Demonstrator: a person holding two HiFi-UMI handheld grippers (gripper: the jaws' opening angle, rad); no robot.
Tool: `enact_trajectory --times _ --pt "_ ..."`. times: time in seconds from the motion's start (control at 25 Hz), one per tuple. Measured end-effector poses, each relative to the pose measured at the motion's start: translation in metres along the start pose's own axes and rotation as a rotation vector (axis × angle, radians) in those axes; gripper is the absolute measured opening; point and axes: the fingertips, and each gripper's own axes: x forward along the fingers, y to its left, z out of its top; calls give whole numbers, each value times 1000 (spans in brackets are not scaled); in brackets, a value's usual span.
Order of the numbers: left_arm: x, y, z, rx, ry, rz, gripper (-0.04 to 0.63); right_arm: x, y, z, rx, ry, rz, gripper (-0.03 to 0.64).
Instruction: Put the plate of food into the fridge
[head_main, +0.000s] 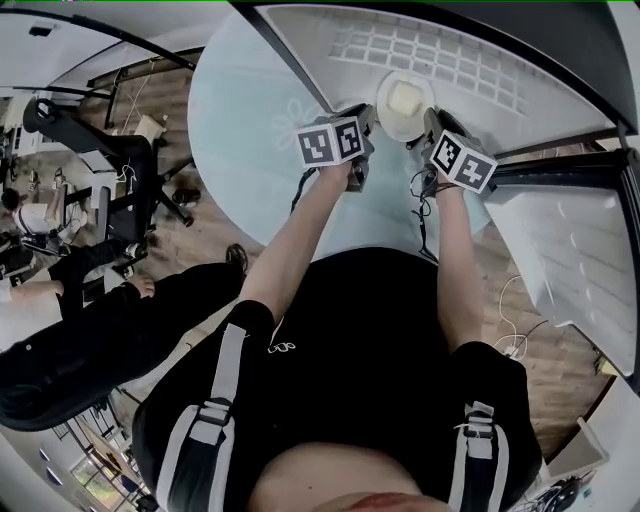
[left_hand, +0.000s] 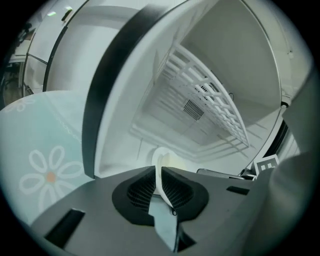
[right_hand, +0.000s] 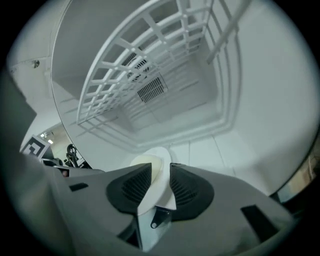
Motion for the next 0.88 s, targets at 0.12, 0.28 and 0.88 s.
enact_trajectory --times 0.12,0.28,0.88 --pt "-21 -6 -11 -33 -36 -43 21 -17 0 2 -59 -38 -21 76" --pt "-52 -16 -22 -65 -93 -106 0 -42 8 -5 -75 -101 35 6" --pt "-112 -118 1 334 -271 -233 0 -119 112 26 -403 -276 318 2"
